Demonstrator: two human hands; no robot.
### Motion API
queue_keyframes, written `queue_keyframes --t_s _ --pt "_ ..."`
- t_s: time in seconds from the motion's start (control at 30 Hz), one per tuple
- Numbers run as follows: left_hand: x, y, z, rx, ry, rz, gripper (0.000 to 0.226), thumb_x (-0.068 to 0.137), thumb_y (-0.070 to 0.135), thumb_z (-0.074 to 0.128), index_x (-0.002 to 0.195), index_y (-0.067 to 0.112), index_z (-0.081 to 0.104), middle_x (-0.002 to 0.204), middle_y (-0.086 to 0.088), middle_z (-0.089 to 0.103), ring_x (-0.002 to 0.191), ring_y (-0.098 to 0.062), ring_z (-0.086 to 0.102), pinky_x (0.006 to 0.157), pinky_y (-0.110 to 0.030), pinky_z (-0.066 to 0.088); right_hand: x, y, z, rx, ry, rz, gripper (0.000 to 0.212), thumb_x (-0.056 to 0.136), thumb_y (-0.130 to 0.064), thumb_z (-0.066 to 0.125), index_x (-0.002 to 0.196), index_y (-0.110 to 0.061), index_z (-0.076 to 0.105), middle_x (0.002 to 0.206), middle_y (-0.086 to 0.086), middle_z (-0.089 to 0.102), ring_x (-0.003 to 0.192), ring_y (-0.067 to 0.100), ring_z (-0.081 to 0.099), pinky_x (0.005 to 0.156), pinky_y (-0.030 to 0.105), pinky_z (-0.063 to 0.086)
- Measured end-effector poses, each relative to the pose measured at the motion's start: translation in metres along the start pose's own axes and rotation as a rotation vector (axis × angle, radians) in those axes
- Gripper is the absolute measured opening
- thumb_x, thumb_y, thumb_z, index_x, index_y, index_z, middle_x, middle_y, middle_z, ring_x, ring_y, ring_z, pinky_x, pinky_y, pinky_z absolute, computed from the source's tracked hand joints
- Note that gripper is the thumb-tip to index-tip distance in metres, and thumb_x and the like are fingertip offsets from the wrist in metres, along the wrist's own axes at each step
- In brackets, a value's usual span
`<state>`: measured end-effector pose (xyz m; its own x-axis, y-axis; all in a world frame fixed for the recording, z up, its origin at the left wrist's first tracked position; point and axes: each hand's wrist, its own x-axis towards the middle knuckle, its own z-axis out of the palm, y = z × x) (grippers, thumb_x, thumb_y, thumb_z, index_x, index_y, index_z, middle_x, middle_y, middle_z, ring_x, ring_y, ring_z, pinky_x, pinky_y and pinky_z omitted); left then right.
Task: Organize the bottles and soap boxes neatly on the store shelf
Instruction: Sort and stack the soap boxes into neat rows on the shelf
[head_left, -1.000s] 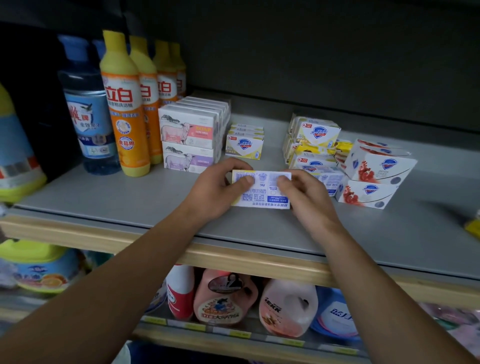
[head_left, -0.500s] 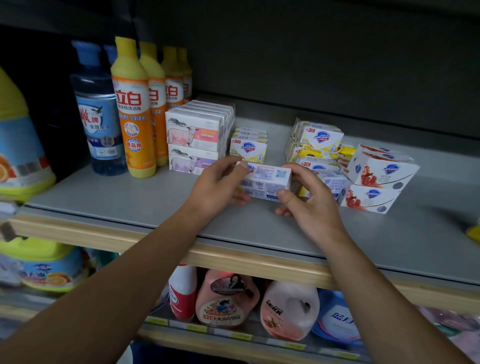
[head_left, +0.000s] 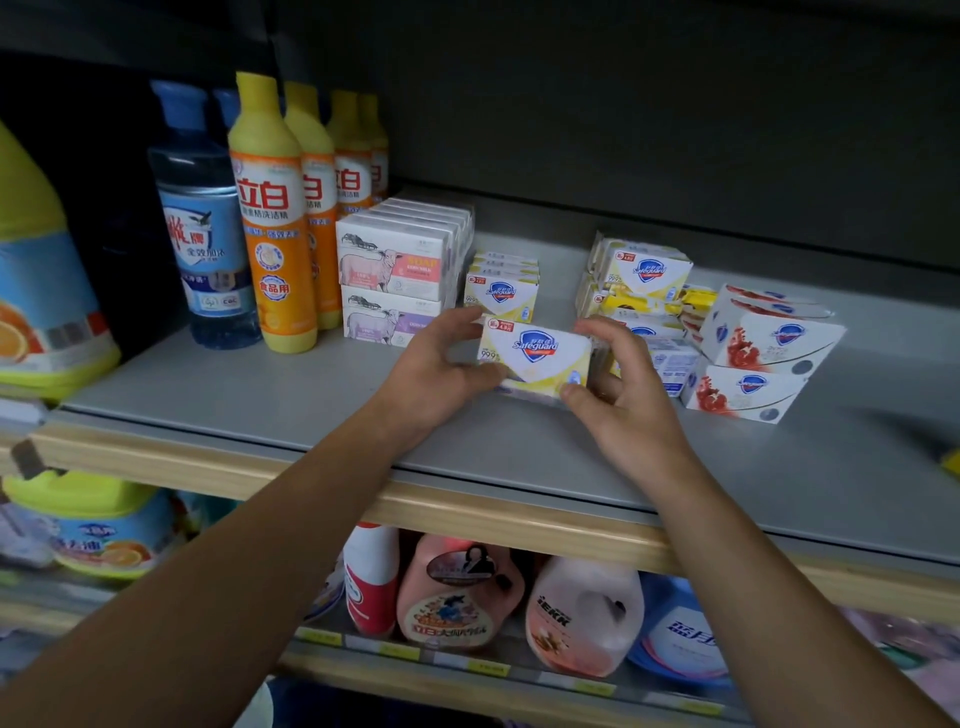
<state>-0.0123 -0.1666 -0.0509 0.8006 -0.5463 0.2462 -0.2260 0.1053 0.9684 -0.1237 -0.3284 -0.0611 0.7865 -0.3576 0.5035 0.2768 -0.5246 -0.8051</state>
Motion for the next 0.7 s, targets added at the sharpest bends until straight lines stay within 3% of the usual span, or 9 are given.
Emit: queue_keyframes --t_s 0.07,0.2,0.3,0.4,0.5,0.6,0.7 --pt "-0.001 0.002 0.000 -0.004 -0.013 -0.022 0.066 0.080 -0.010 0.071 0.138 0.010 0.049 0.127 -0.011 0.062 0.104 -0.013 0.064 0.086 -0.026 0.056 0.001 0.002 0.000 -0.012 -0.008 0.030 0.067 0.082 0.010 0.065 0.132 -0.031 0.048 0.141 0.002 0.043 0.117 0.013 0.060 0.094 0.029 0.052" --pt "-0.006 0.006 0.000 -0.025 -0.026 0.067 0.050 0.081 -0.011 0.069 0.127 0.007 0.059 0.122 -0.015 0.065 0.095 -0.021 0.068 0.080 -0.029 0.059 0.004 0.006 0.001 -0.201 -0.017 0.064 0.072 0.079 0.007 0.068 0.138 -0.026 0.044 0.138 0.003 0.048 0.125 0.020 0.053 0.104 0.044 0.045" --pt "-0.008 0.008 0.001 0.028 -0.046 0.178 0.053 0.076 -0.015 0.072 0.123 0.007 0.062 0.121 -0.015 0.066 0.105 -0.027 0.067 0.091 -0.035 0.056 0.002 0.004 0.001 -0.297 -0.005 0.002 0.055 0.082 -0.002 0.071 0.131 -0.017 0.053 0.126 0.004 0.055 0.115 0.020 0.056 0.100 0.037 0.045" --pt "-0.008 0.007 0.001 0.078 -0.047 0.233 0.056 0.072 -0.015 0.074 0.121 0.010 0.064 0.119 -0.014 0.067 0.111 -0.025 0.065 0.096 -0.033 0.053 -0.001 0.000 0.001 -0.370 0.006 -0.048 0.047 0.082 -0.005 0.071 0.125 -0.014 0.057 0.119 0.003 0.058 0.108 0.017 0.054 0.093 0.026 0.042" --pt "-0.004 0.003 0.000 0.110 -0.029 0.230 0.054 0.076 -0.013 0.073 0.122 0.014 0.062 0.119 -0.011 0.068 0.110 -0.023 0.065 0.097 -0.032 0.053 0.000 -0.001 0.002 -0.372 0.011 -0.038 0.048 0.082 -0.005 0.071 0.128 -0.013 0.057 0.121 0.004 0.058 0.109 0.017 0.055 0.095 0.030 0.043" --pt "-0.001 -0.006 0.000 0.324 0.022 0.215 0.050 0.081 -0.001 0.073 0.127 0.015 0.061 0.118 -0.005 0.068 0.108 -0.016 0.064 0.097 -0.026 0.050 0.001 0.000 0.002 -0.421 0.018 -0.038 0.052 0.084 -0.007 0.069 0.133 -0.015 0.054 0.128 0.004 0.055 0.115 0.016 0.053 0.098 0.025 0.040" --pt "0.001 -0.010 0.001 0.540 0.026 0.201 0.050 0.083 0.010 0.072 0.131 0.016 0.058 0.119 -0.005 0.067 0.111 -0.016 0.062 0.097 -0.029 0.048 0.001 0.001 0.004 -0.501 0.017 -0.041 0.051 0.085 -0.010 0.069 0.133 -0.015 0.054 0.132 0.002 0.050 0.120 0.015 0.049 0.095 0.014 0.031"
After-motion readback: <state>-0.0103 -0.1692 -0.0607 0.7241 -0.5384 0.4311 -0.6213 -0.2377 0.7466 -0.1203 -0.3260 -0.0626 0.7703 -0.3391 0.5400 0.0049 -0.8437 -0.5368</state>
